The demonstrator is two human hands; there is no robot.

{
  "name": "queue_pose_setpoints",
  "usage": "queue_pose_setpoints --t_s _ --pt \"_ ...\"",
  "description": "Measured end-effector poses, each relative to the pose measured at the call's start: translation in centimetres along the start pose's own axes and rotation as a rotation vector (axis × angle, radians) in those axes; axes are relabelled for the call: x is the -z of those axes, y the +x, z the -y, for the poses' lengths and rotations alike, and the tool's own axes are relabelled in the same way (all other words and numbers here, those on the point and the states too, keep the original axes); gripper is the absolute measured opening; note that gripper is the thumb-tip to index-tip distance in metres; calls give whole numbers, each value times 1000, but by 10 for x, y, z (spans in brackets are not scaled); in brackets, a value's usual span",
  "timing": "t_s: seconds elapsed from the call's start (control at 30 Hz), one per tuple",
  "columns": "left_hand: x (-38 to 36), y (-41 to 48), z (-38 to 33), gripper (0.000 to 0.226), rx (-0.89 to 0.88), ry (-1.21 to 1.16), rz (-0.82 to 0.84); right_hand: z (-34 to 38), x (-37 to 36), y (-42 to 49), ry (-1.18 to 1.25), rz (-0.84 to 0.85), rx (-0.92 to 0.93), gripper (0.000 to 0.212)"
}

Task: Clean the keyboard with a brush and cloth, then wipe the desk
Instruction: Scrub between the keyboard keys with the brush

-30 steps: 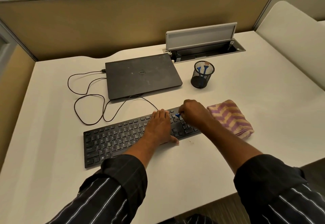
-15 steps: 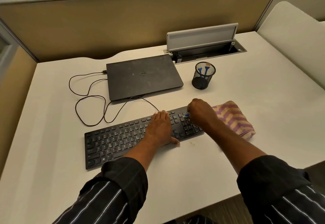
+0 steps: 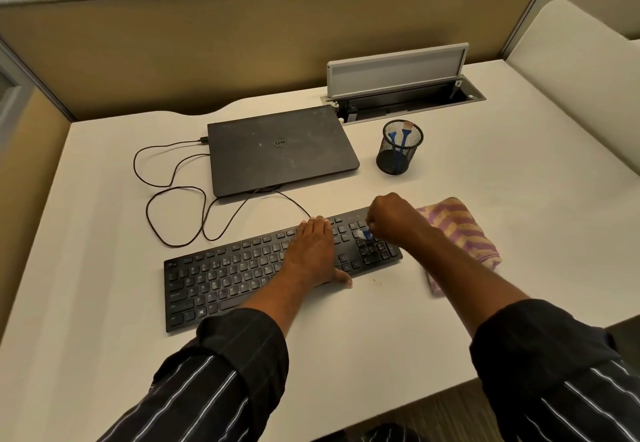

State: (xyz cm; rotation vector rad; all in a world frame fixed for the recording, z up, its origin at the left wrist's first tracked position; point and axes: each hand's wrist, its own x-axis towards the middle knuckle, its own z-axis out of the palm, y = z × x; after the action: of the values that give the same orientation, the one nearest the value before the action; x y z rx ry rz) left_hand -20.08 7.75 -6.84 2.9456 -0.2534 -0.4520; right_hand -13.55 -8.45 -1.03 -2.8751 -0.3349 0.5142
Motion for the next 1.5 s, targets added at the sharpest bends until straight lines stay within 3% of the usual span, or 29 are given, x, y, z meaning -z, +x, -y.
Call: queue_pose_setpoints --t_s 0.23,0.47,0.67,0.83,1.0,1.2,1.4,1.5 --pt "1 -1 -1 134 5 14 -3 2 14 8 12 -102 77 24" --pt "1 -1 -2 134 1 12 0 -4 2 -3 -71 56 95 23" --pt "1 -1 -2 136 9 12 2 -2 6 -3 -15 -29 115 21" --pt "2 -1 -2 136 7 24 8 -5 -2 -17 -147 118 117 23" --pt "3 -1 -3 135 5 49 13 -7 2 -14 -55 -2 118 17" --pt "4 1 -3 136 4 62 27 -14 -1 -22 -113 62 115 20" --pt "8 7 -13 129 -25 47 -23 -13 16 -10 8 -210 80 27" --pt "4 9 -18 128 -30 33 -8 -9 12 -2 -13 -148 73 28"
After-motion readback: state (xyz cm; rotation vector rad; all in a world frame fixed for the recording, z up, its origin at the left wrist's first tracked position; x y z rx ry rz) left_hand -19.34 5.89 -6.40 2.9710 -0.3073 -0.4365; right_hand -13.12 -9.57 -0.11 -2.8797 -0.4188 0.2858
